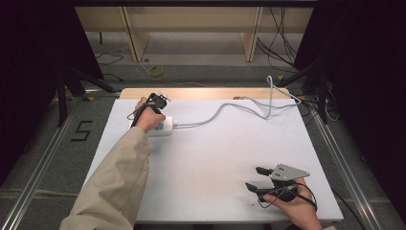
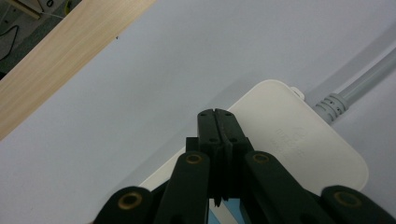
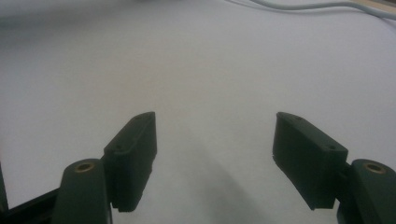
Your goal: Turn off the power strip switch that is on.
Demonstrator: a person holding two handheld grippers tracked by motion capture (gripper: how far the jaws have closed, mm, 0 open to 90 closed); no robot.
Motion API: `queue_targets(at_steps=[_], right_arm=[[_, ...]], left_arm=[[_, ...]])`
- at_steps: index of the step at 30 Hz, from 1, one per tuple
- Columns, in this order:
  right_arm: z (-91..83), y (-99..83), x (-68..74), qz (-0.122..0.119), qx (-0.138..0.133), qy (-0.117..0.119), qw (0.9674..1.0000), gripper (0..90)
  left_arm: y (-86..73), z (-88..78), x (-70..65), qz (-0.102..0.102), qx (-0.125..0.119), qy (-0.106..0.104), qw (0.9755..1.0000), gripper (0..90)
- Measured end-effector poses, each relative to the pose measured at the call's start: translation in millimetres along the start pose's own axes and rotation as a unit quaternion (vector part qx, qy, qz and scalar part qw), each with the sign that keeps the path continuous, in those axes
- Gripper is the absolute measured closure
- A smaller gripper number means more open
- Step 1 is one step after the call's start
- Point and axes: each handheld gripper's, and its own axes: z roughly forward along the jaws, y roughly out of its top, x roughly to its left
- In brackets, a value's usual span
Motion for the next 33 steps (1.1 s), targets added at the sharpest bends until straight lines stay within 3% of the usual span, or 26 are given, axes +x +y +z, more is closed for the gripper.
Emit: queue_targets(at_steps=[13,33], right_arm=[[0.2,0.0,0.0,-0.001,0.0,0.0,1.0,31.6],[0.3,0.1,0.5,-0.002,0.0,0.001,1.0,31.6]], left_arm=[[0.0,0.8,-0.3,0.008,0.01,0.006,0.9999,89.6],[-0.7,0.8,0.4,-0.014,0.006,-0.001,0.9999,89.7]])
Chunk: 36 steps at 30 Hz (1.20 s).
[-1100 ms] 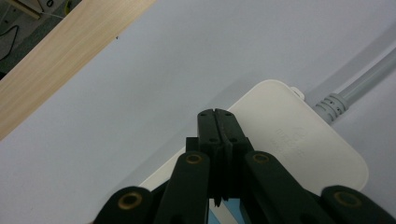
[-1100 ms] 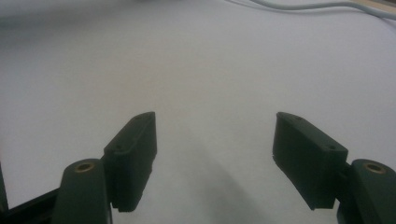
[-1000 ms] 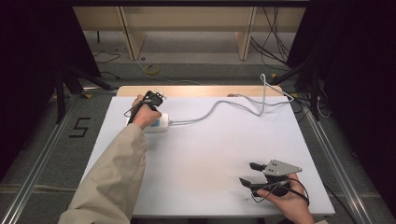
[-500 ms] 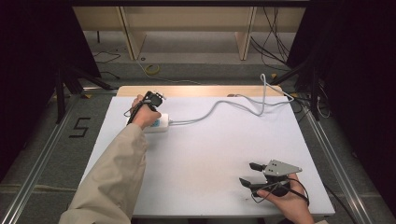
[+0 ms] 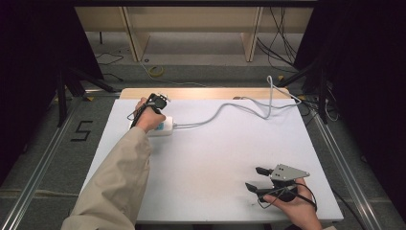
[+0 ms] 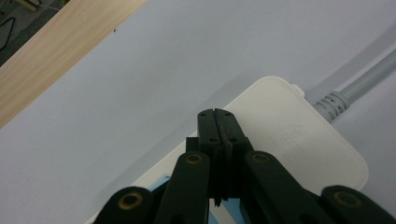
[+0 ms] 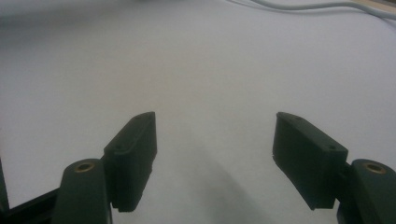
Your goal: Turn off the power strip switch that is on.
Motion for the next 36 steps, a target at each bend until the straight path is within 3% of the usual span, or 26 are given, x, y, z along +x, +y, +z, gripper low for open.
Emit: queue_targets(at_steps=[26,36], right_arm=[[1.0,0.6,0.9,-0.002,0.003,0.003,1.0,31.5],[1.4,0.8,0.6,-0.004,0.002,0.003,1.0,31.5]], left_arm=[[0.6,1.4,0.2,-0.011,0.005,-0.001,0.9999,89.9],[1.5,1.3,-2.7,0.002,0.009,0.008,0.9999,89.9]])
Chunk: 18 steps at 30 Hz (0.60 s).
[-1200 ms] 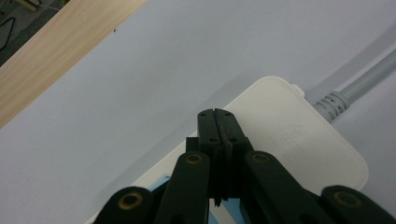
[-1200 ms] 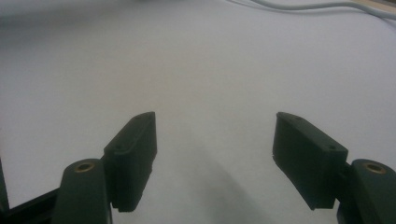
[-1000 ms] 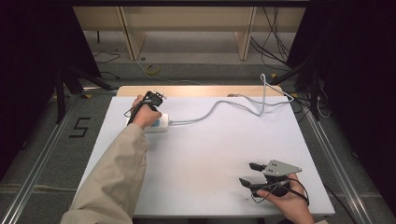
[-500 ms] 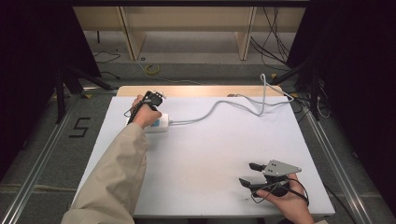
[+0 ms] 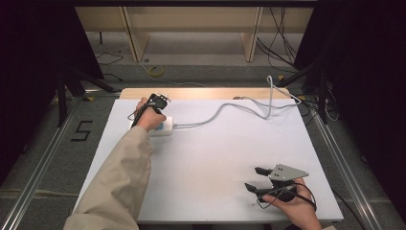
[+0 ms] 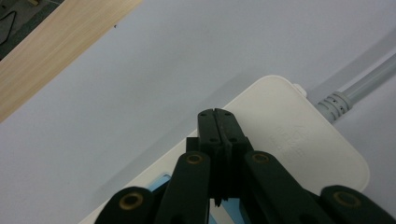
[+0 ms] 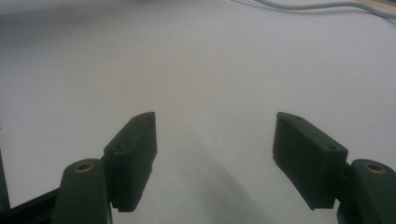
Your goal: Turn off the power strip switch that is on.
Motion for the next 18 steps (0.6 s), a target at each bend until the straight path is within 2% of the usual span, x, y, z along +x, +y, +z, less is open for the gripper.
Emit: queue_targets(at_steps=[7,10,13,17,18], right_arm=[[-0.4,0.1,-0.2,0.001,-0.001,-0.001,1.0,31.6],[-0.7,0.1,-0.4,0.002,-0.002,-0.003,1.0,31.6],[-0.7,0.0,-0.7,0.002,-0.002,-0.003,1.0,31.6],[-1.0,0.0,-0.9,0.001,-0.003,-0.004,1.0,31.6],[-1.0,-0.2,-1.1,0.001,-0.002,-0.004,1.0,31.6]], left_arm=[[0.0,-0.1,-1.9,0.005,-0.001,0.005,1.0,89.9],[-0.3,-0.5,-4.9,0.025,0.0,0.015,0.9996,89.9],[-0.6,-1.0,-5.4,0.03,0.001,0.017,0.9994,89.9],[-1.4,-5.2,-1.7,0.012,-0.017,0.007,0.9998,89.8],[-1.9,-6.8,-1.0,0.005,-0.022,-0.004,0.9997,89.9]])
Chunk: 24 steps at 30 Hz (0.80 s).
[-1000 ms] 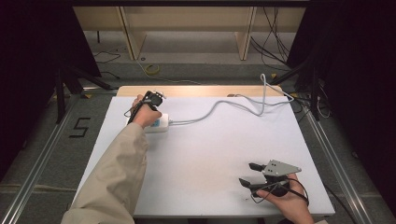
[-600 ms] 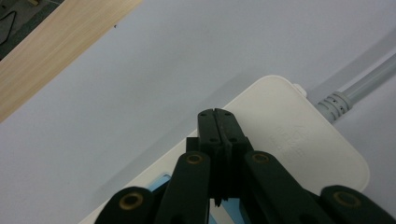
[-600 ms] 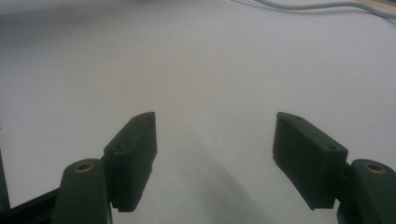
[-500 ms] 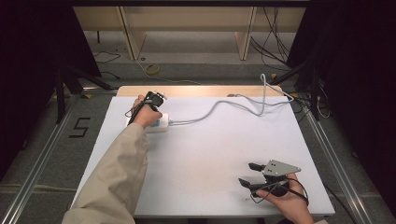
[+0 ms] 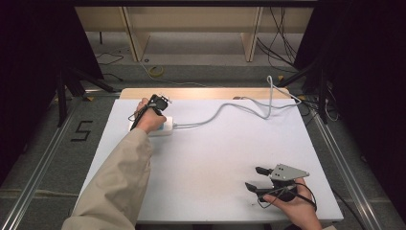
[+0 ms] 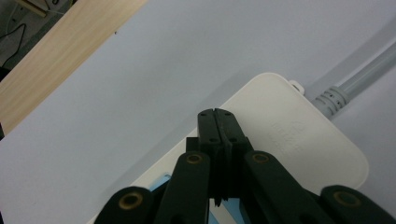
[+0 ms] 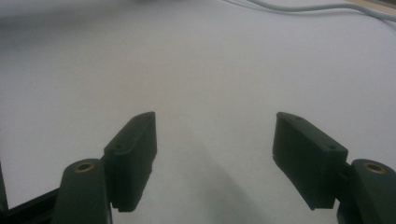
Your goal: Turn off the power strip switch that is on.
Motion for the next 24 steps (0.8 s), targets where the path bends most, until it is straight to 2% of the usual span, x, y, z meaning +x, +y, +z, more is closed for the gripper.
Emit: queue_targets(at_steps=[2,6,13,24], right_arm=[[0.6,-0.1,-0.6,0.001,-0.001,0.001,1.0,31.6],[0.7,0.1,-0.3,0.0,0.0,0.001,1.0,31.6],[0.9,0.1,0.1,0.001,0.0,0.001,1.0,31.5],[0.7,0.0,-0.2,0.001,0.0,0.001,1.0,31.6]], left_arm=[[-1.6,-2.2,-0.4,0.007,-0.004,0.007,0.9999,89.8],[-4.8,-6.5,0.6,0.006,-0.013,0.006,0.9999,89.8],[-5.5,-16.6,0.2,-0.003,-0.035,0.002,0.9994,89.7],[-9.7,-38.1,-7.0,-0.008,-0.072,-0.015,0.9973,89.6]])
